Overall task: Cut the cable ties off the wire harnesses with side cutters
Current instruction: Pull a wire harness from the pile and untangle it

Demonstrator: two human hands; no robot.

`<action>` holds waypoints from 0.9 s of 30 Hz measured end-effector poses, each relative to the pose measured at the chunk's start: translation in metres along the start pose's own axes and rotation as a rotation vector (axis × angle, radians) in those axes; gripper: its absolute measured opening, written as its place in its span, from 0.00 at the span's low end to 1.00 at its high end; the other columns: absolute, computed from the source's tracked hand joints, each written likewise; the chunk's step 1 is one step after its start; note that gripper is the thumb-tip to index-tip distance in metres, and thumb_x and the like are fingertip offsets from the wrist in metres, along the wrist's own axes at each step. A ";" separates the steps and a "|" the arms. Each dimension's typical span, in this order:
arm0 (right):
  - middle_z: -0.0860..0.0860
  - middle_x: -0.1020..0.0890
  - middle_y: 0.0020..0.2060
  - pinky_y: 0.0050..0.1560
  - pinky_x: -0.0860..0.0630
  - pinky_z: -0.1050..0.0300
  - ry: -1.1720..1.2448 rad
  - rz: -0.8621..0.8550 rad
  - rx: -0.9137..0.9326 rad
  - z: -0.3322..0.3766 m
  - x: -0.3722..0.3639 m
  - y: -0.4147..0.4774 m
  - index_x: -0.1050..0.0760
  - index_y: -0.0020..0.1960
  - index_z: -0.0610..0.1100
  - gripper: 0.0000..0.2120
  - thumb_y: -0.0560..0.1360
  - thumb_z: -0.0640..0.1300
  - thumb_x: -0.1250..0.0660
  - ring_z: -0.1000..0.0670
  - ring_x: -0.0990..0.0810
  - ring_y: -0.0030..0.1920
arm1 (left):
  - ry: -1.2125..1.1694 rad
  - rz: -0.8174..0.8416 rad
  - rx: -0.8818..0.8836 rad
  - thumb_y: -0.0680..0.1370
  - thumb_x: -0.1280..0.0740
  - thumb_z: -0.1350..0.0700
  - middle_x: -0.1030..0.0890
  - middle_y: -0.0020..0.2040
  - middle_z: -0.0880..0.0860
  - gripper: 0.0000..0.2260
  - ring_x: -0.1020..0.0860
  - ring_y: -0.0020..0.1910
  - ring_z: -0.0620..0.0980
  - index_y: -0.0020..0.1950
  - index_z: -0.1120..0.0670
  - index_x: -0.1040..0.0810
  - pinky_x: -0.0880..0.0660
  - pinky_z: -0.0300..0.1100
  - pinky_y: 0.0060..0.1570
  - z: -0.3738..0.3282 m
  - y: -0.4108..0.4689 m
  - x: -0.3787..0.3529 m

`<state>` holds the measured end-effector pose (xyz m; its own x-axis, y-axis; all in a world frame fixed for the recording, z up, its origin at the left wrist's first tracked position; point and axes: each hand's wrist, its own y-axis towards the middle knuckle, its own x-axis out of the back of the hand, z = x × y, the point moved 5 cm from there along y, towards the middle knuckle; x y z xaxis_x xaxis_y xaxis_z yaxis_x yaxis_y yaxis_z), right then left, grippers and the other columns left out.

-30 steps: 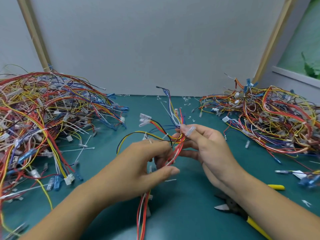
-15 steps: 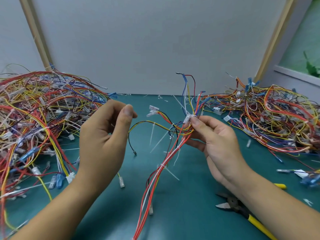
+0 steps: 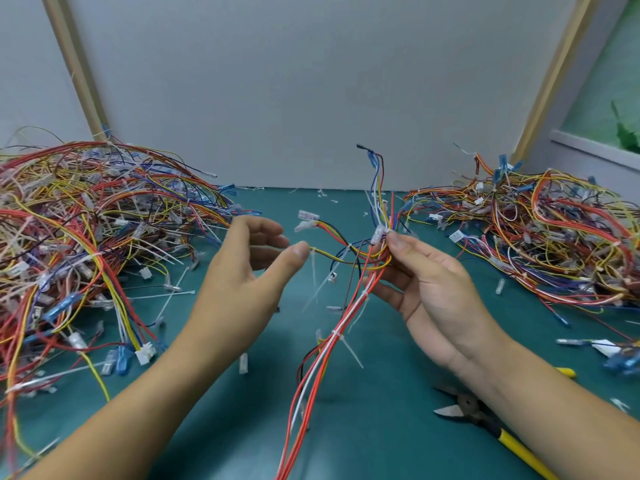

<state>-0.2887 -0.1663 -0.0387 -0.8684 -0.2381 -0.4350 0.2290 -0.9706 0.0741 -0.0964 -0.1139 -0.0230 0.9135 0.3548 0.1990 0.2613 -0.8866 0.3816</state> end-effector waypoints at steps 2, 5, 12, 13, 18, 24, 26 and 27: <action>0.50 0.15 0.37 0.31 0.20 0.61 0.009 0.002 -0.023 -0.001 -0.001 0.000 0.18 0.43 0.45 0.06 0.73 0.44 0.33 0.55 0.18 0.32 | 0.069 -0.011 -0.047 0.71 0.31 0.45 0.20 0.51 0.47 0.14 0.21 0.52 0.43 0.53 0.49 0.25 0.24 0.33 0.48 -0.003 -0.001 0.000; 0.49 0.15 0.36 0.30 0.20 0.61 0.007 -0.009 -0.047 -0.004 0.000 0.000 0.17 0.43 0.44 0.08 0.76 0.42 0.34 0.55 0.18 0.31 | 0.271 -0.118 -0.328 0.75 0.32 0.49 0.23 0.55 0.46 0.12 0.24 0.57 0.41 0.57 0.50 0.27 0.31 0.33 0.57 -0.021 -0.007 0.006; 0.50 0.15 0.35 0.29 0.21 0.62 0.030 -0.038 -0.042 -0.006 0.001 0.000 0.20 0.44 0.43 0.07 0.78 0.41 0.35 0.56 0.19 0.30 | 0.023 0.111 -0.159 0.80 0.34 0.52 0.19 0.31 0.54 0.04 0.26 0.18 0.54 0.52 0.47 0.28 0.27 0.44 0.21 -0.018 -0.010 -0.002; 0.50 0.15 0.35 0.29 0.21 0.62 0.038 -0.043 -0.041 -0.006 0.002 0.000 0.20 0.44 0.43 0.07 0.78 0.42 0.35 0.56 0.19 0.30 | -0.018 0.126 -0.090 0.80 0.32 0.54 0.19 0.32 0.54 0.08 0.28 0.16 0.56 0.52 0.47 0.30 0.27 0.48 0.21 -0.014 -0.009 -0.003; 0.50 0.15 0.35 0.31 0.20 0.61 0.064 -0.040 -0.051 -0.009 0.002 0.002 0.21 0.46 0.42 0.08 0.69 0.45 0.32 0.55 0.18 0.31 | 0.008 0.311 0.105 0.66 0.23 0.48 0.19 0.40 0.46 0.15 0.21 0.28 0.50 0.47 0.50 0.23 0.25 0.42 0.34 0.000 -0.008 -0.017; 0.48 0.15 0.39 0.32 0.20 0.60 -0.113 -0.025 -0.021 -0.015 0.003 0.002 0.20 0.48 0.41 0.07 0.75 0.45 0.33 0.52 0.18 0.35 | -0.180 0.511 0.163 0.73 0.29 0.56 0.16 0.41 0.55 0.09 0.21 0.39 0.47 0.50 0.60 0.18 0.23 0.35 0.44 0.005 -0.014 -0.033; 0.47 0.17 0.42 0.30 0.21 0.60 -0.240 -0.058 -0.046 -0.017 0.006 0.002 0.20 0.49 0.40 0.08 0.78 0.44 0.33 0.51 0.20 0.35 | -0.235 0.480 0.152 0.77 0.32 0.60 0.20 0.34 0.54 0.07 0.22 0.32 0.48 0.49 0.63 0.19 0.23 0.36 0.37 0.003 -0.013 -0.031; 0.47 0.18 0.42 0.29 0.21 0.59 -0.293 -0.093 -0.064 -0.019 0.009 0.003 0.20 0.50 0.39 0.09 0.78 0.45 0.32 0.51 0.21 0.34 | -0.199 0.451 0.128 0.78 0.34 0.61 0.22 0.31 0.52 0.06 0.23 0.28 0.49 0.48 0.62 0.18 0.24 0.36 0.34 0.003 -0.012 -0.030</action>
<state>-0.2873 -0.1703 -0.0589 -0.9746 -0.1571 -0.1597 0.1615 -0.9868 -0.0146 -0.1259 -0.1148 -0.0359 0.9827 -0.1241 0.1375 -0.1481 -0.9722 0.1813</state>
